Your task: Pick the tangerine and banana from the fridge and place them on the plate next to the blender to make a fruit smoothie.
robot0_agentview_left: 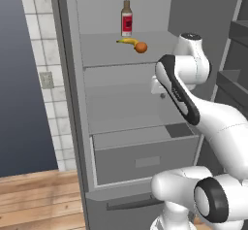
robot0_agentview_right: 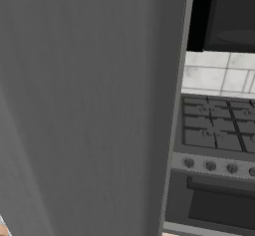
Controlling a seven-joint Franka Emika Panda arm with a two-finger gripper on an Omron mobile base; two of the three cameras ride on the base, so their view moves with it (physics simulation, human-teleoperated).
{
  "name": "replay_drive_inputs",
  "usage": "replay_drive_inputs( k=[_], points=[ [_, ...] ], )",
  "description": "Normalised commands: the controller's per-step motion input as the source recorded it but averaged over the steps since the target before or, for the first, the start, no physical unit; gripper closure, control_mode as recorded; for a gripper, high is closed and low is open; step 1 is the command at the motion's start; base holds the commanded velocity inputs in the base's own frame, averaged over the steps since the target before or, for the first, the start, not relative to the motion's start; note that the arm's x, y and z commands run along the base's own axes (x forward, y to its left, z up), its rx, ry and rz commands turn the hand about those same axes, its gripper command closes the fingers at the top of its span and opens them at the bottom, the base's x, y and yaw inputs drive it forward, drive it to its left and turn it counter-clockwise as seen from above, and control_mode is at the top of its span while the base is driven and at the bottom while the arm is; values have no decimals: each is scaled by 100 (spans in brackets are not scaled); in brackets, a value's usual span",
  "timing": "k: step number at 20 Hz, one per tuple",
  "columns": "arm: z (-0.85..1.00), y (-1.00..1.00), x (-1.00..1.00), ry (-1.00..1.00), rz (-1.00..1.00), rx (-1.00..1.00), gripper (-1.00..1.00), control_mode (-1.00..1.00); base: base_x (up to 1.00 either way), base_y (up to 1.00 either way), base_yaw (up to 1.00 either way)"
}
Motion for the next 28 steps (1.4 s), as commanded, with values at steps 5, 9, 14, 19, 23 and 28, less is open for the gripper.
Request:
replay_drive_inputs(
  k=[5, 9, 14, 19, 23, 28],
  points=[
    [6, 38, -47, -30, 0, -6, -100, -100, 0, 0, 0],
    [59, 95, -60, -67, -5, -10, -100, -100, 0, 0, 0],
    [81, 40, 14, -32, -11, -3, -100, -100, 0, 0, 0],
    [57, 0, 57, -2, -4, 0, -100, -100, 0, 0, 0],
    [41, 0, 41, 0, 0, 0, -100, -100, 0, 0, 0],
    [16, 0, 42, 0, 0, 0, -100, -100, 0, 0, 0]
  ],
)
